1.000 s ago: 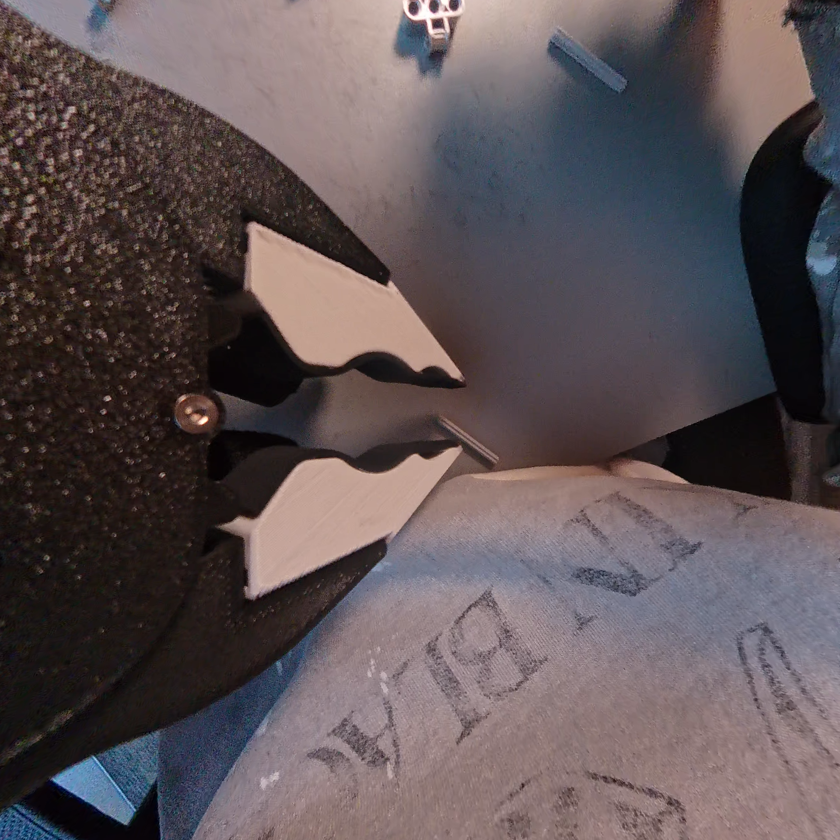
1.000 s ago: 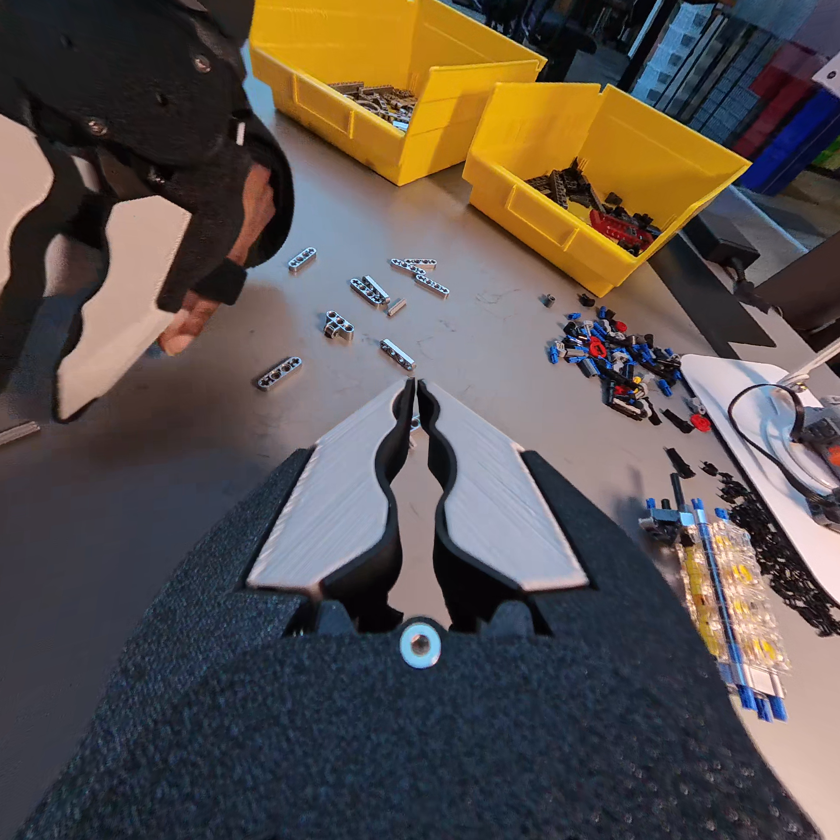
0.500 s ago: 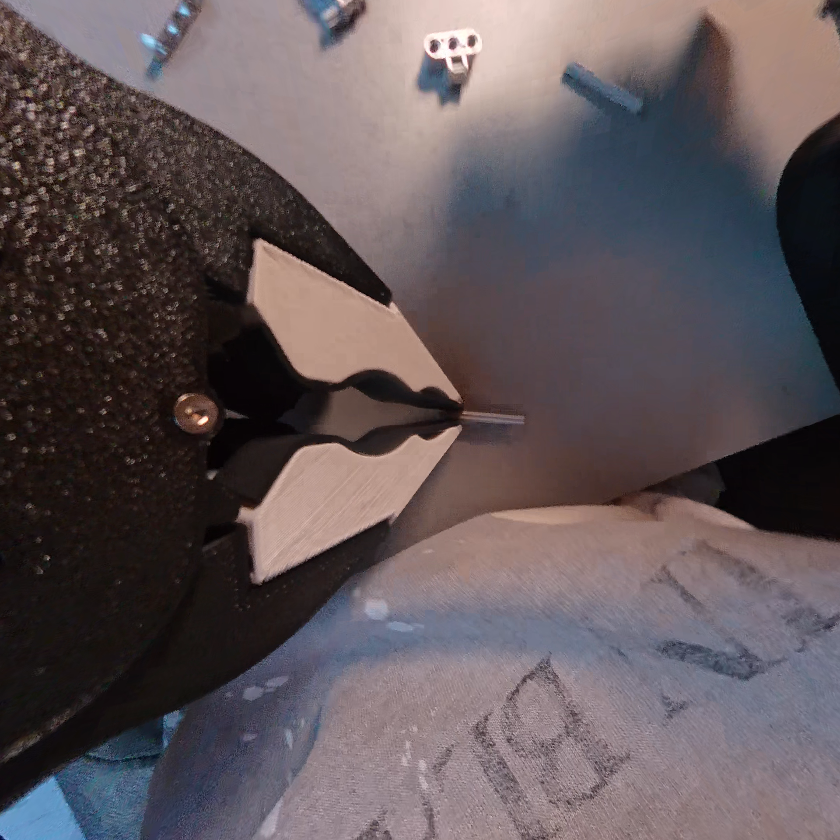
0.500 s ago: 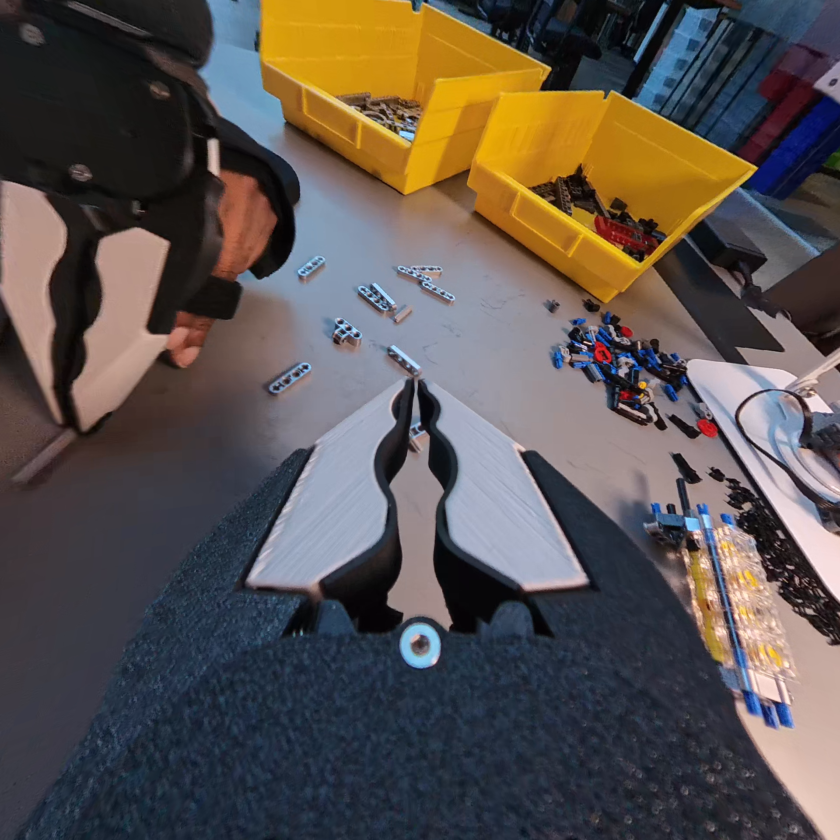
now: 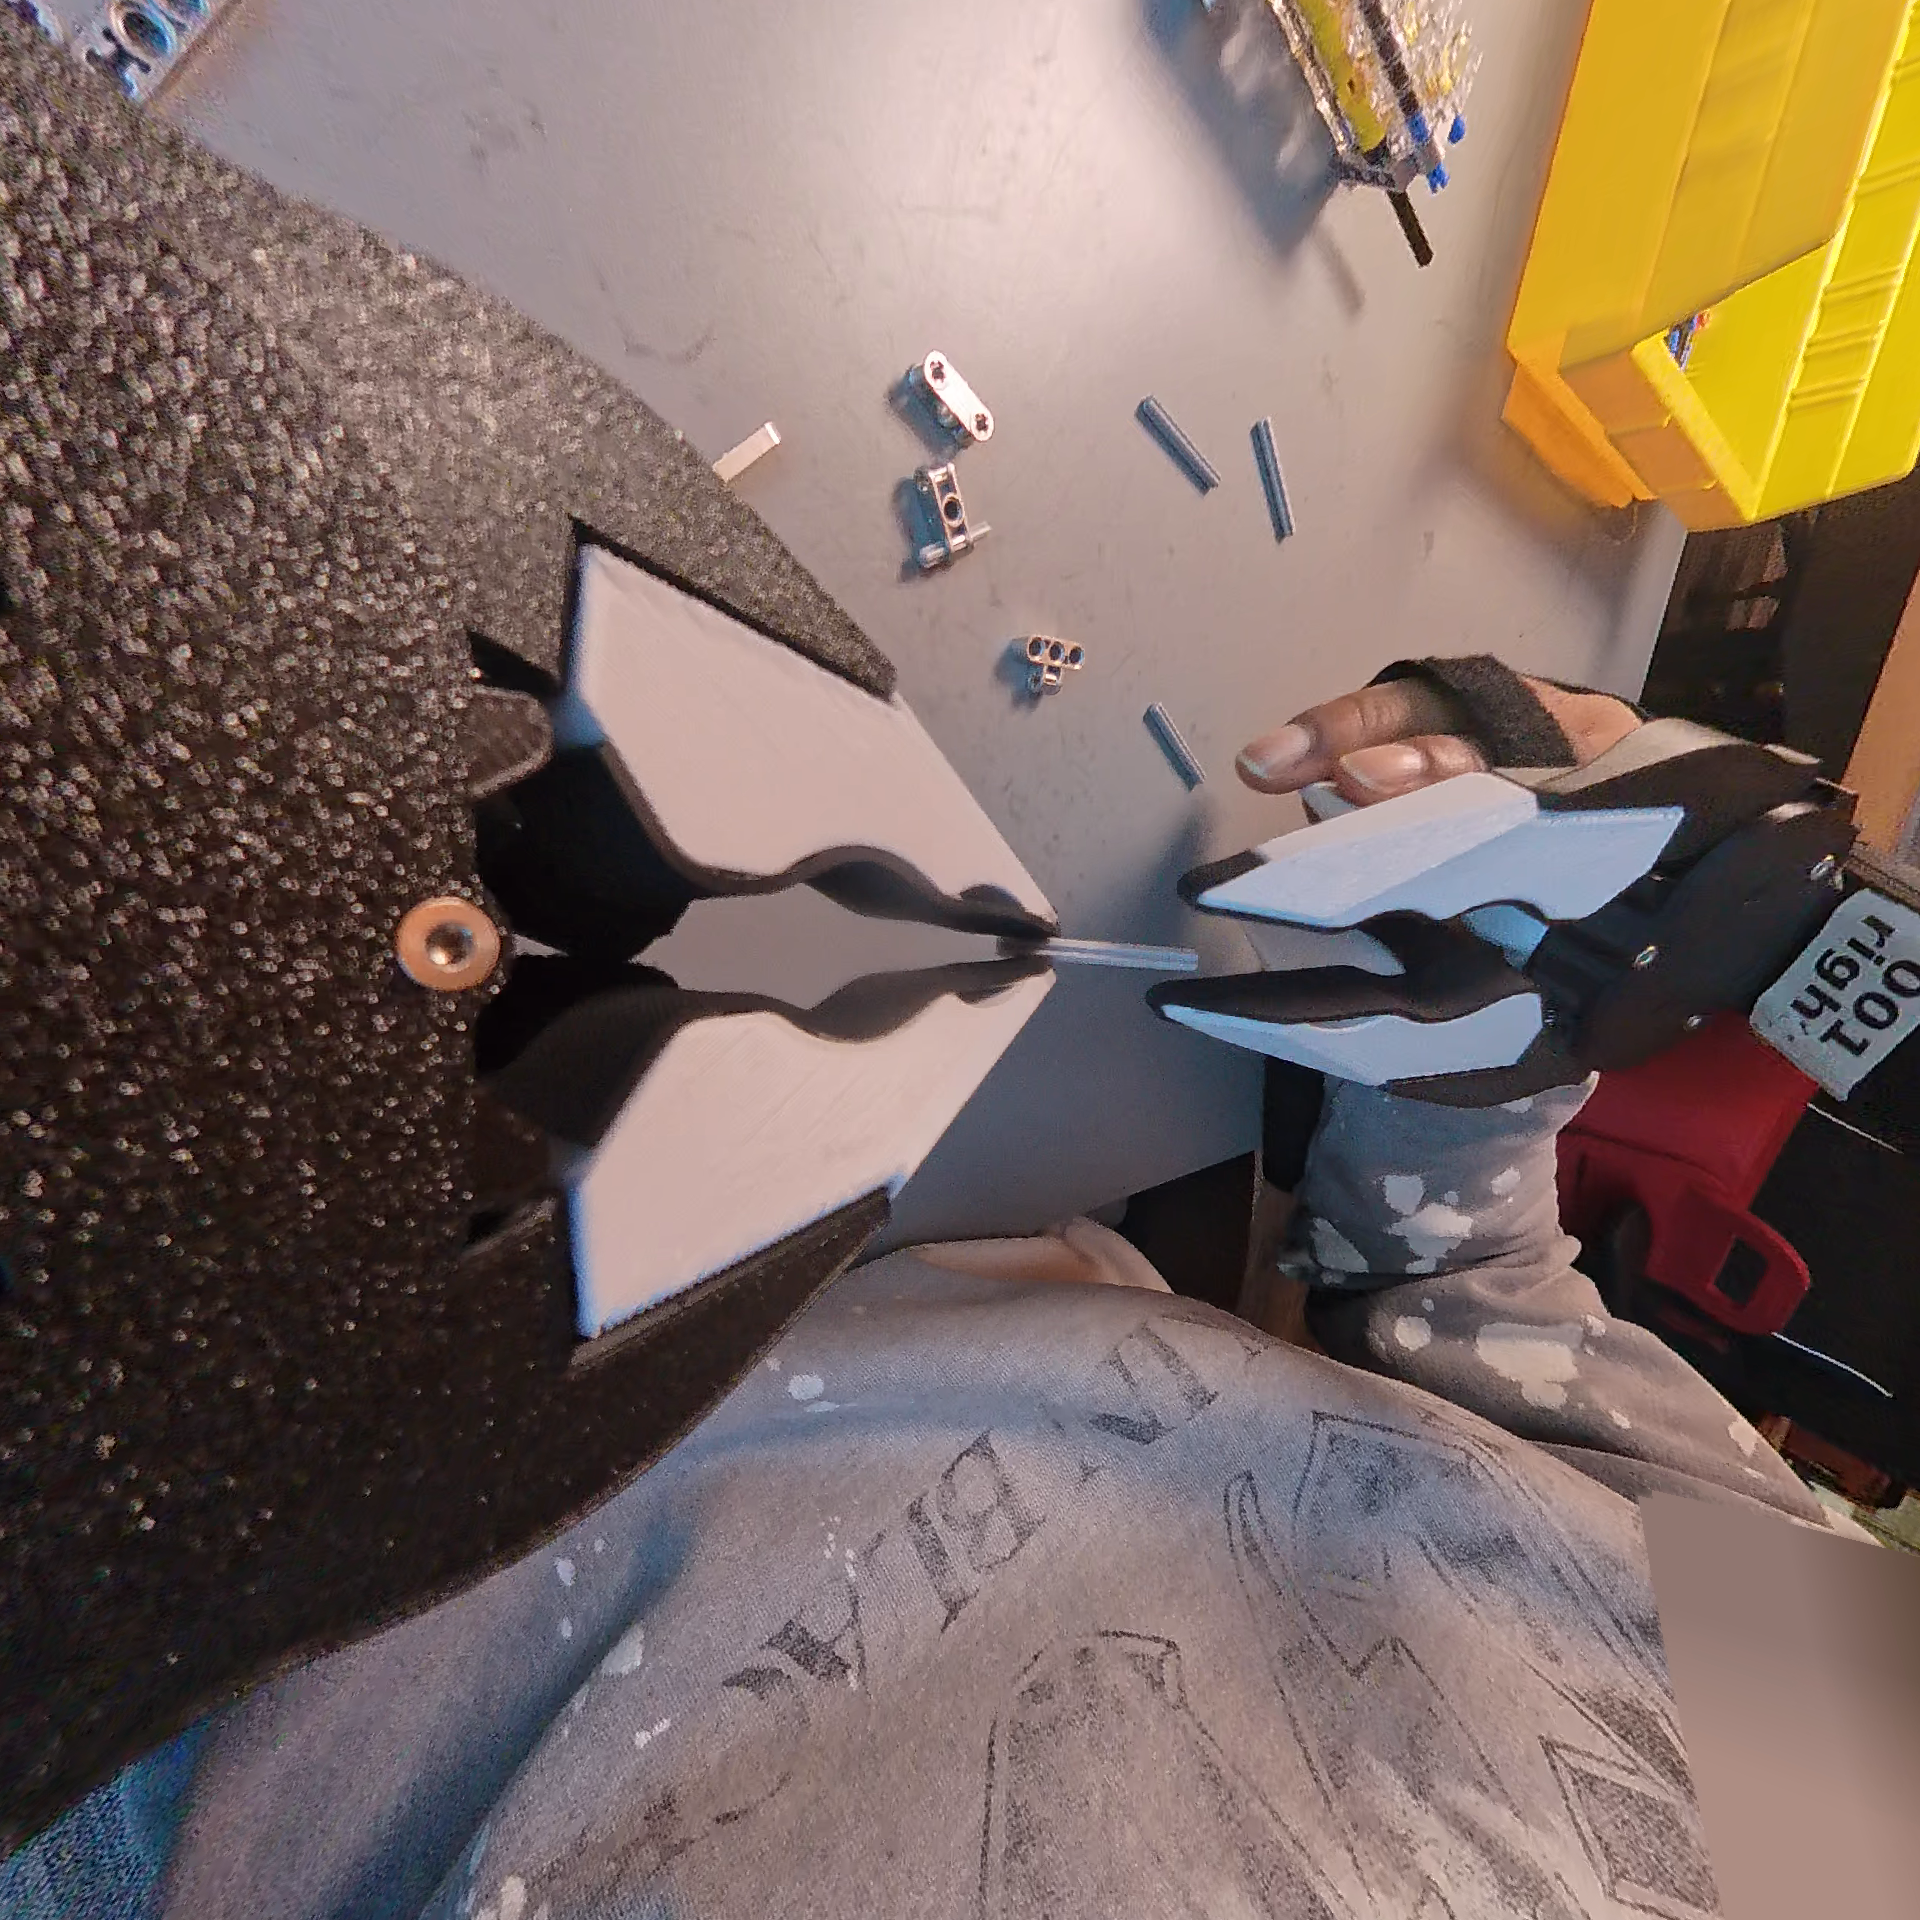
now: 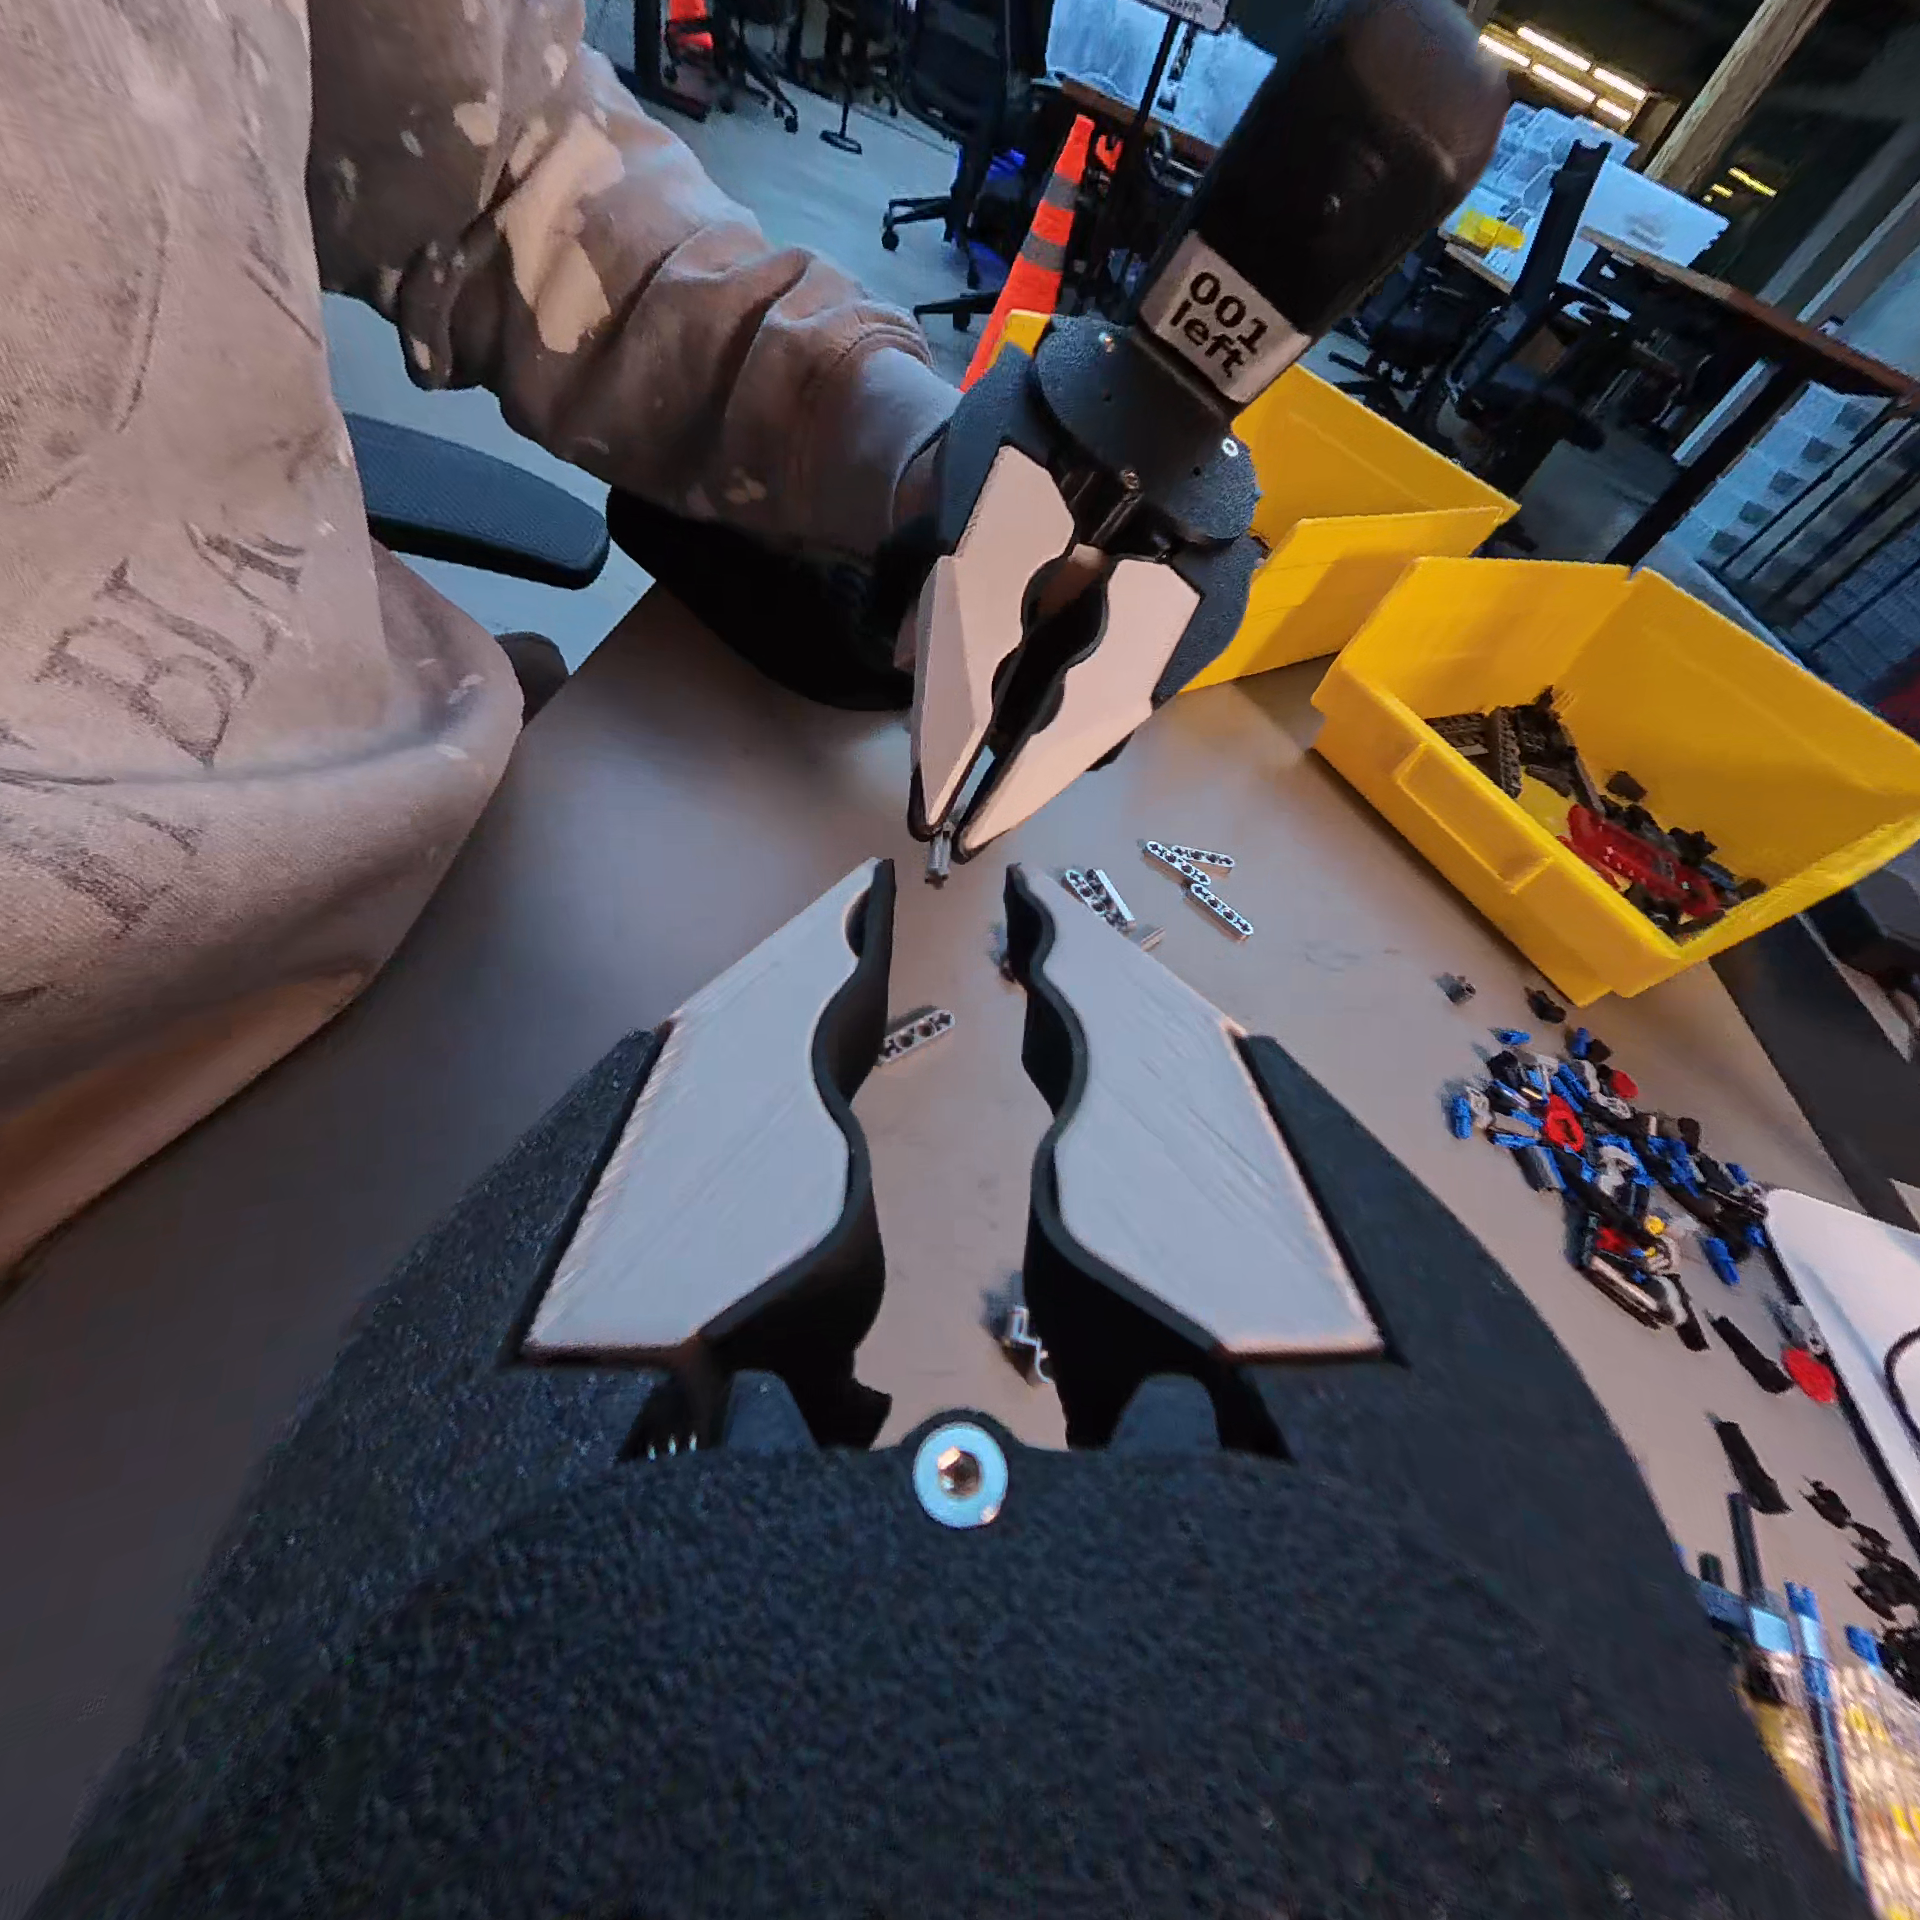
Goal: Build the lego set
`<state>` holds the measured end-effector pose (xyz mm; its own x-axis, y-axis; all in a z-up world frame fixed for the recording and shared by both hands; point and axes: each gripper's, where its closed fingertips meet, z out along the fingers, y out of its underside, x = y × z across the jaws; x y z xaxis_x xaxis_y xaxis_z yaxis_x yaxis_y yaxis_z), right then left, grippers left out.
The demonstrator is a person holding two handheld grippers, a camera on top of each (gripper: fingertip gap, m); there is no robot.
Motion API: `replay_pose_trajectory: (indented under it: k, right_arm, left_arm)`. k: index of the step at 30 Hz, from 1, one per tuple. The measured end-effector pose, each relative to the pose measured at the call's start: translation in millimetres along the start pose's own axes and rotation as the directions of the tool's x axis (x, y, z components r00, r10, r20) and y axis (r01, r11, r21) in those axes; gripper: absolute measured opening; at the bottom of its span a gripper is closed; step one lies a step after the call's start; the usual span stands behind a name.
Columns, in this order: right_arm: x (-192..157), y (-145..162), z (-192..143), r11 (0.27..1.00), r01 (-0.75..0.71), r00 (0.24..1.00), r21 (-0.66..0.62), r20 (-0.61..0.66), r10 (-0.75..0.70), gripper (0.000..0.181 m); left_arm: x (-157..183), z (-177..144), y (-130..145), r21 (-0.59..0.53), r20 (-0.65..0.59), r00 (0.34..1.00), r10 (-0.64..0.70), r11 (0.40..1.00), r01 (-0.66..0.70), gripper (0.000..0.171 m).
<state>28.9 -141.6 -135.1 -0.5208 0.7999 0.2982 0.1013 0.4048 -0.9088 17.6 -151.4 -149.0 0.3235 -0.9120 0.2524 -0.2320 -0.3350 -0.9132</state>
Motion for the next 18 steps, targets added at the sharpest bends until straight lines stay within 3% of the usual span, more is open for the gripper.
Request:
replay_pose_trajectory:
  k: [5,18]
  right_arm:
    - [-1.9,3.8,6.3,0.998,0.056,0.998,-0.040,-0.021,-0.057,0.004]
    - [3.0,7.0,6.3,0.997,0.047,0.998,-0.054,-0.043,-0.049,0.003]
  left_arm:
    - [-2.2,4.0,0.4,-0.008,-0.017,1.000,-0.008,1.000,0.008,0.002]
    - [-7.5,3.6,-1.5,0.008,-0.009,1.000,-0.025,1.000,0.025,0.002]
